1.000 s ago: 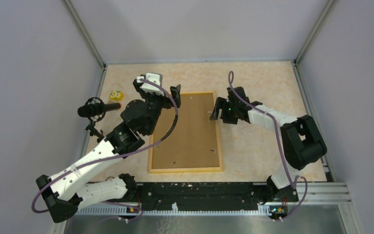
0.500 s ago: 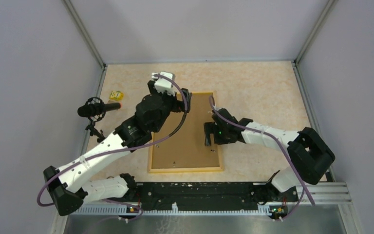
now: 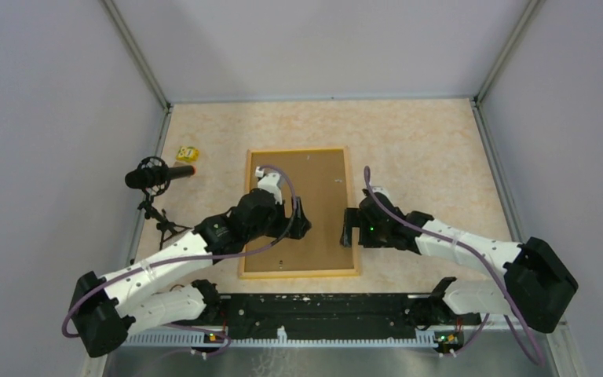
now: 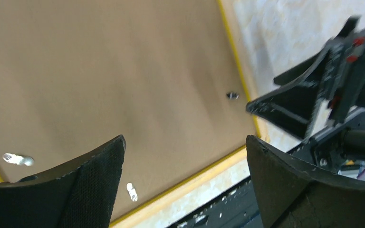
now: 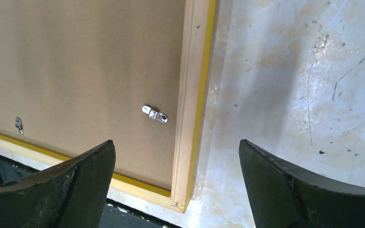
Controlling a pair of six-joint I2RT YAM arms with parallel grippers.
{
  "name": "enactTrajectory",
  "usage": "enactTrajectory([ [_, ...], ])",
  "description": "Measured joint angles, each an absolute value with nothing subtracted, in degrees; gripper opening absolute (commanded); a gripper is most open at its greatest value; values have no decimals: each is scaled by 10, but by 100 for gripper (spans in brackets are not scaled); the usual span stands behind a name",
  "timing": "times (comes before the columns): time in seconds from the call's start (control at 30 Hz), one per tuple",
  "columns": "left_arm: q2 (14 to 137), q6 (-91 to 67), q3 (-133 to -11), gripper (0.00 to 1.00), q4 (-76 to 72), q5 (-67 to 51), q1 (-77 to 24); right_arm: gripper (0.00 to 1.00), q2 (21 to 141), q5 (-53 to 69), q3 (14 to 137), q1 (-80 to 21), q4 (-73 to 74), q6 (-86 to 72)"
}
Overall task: Put the photo into the frame
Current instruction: Install the photo frame at the center of the board.
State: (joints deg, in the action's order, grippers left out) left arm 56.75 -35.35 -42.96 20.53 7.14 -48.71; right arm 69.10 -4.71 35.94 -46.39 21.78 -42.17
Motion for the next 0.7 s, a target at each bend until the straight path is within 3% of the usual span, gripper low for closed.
enactTrajectory([
  [0.17,578,-394,-358,97,180,22,-482,83,705,-52,357,-467,217,-422],
  [0.7,637,-454,-267,96,59,-17,-476,55,844,-131,444,-524,246,-410],
])
